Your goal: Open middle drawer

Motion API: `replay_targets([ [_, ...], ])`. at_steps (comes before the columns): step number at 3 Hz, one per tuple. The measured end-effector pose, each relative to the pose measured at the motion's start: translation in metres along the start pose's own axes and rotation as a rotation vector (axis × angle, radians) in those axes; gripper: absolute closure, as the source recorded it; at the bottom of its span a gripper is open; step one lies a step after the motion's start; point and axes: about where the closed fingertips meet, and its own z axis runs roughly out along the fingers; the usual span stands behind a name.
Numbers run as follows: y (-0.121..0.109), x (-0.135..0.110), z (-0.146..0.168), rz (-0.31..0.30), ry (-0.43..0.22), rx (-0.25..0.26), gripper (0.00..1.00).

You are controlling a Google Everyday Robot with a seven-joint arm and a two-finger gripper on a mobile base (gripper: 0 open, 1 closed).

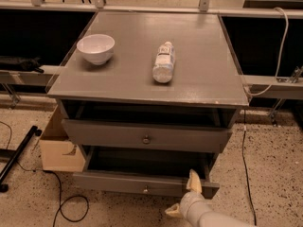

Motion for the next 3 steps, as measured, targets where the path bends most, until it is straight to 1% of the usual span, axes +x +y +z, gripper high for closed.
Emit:
replay_targets([
  [1, 0.000, 0.000, 0.000, 0.000, 0.000, 0.000, 0.00],
  [2, -0.006, -0.006, 0.006, -0.037, 0.016, 0.002, 0.00],
  [3, -0.020, -0.010, 0.036, -0.112, 0.069, -0.020, 0.00],
])
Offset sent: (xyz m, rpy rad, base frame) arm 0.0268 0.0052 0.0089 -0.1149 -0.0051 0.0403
